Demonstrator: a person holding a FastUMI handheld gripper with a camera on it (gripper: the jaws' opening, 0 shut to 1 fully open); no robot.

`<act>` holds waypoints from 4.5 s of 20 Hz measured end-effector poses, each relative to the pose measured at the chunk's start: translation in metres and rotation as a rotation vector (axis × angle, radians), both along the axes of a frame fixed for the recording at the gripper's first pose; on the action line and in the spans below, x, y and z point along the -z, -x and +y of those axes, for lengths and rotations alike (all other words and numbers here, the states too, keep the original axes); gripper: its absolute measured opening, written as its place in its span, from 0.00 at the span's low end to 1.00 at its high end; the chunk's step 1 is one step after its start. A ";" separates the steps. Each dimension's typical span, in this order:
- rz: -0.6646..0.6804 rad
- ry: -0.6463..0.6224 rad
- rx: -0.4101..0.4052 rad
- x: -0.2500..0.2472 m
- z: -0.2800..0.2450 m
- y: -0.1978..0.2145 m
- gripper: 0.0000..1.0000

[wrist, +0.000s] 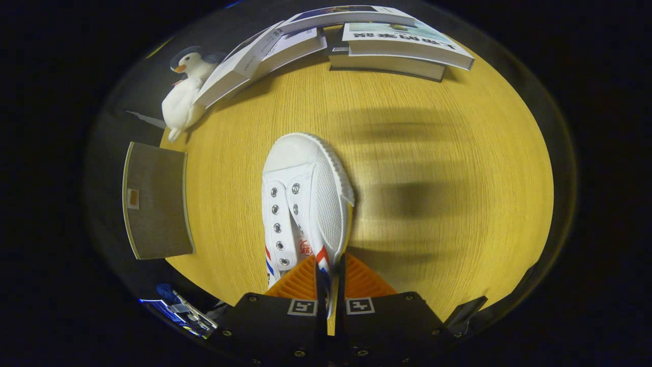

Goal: Open the storage box then place both shoes into the box .Put the left shoe in first, then the right shoe, with the right side of both shoes facing outward in a uniform manner.

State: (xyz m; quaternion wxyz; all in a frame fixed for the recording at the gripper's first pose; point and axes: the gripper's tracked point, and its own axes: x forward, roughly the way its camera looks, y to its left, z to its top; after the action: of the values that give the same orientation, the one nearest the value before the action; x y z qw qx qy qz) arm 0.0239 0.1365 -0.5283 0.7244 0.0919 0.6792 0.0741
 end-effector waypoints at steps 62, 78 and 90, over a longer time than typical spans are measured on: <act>-0.191 -0.292 -0.391 -0.210 0.342 -0.077 0.93; -1.082 -0.178 -0.065 -0.388 0.166 -0.112 0.93; -1.438 -0.017 0.081 -0.458 0.090 -0.073 0.93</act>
State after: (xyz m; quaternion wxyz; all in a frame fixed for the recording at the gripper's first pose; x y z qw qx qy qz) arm 0.0966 0.2263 -0.0705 0.9938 0.0510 0.0297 0.0947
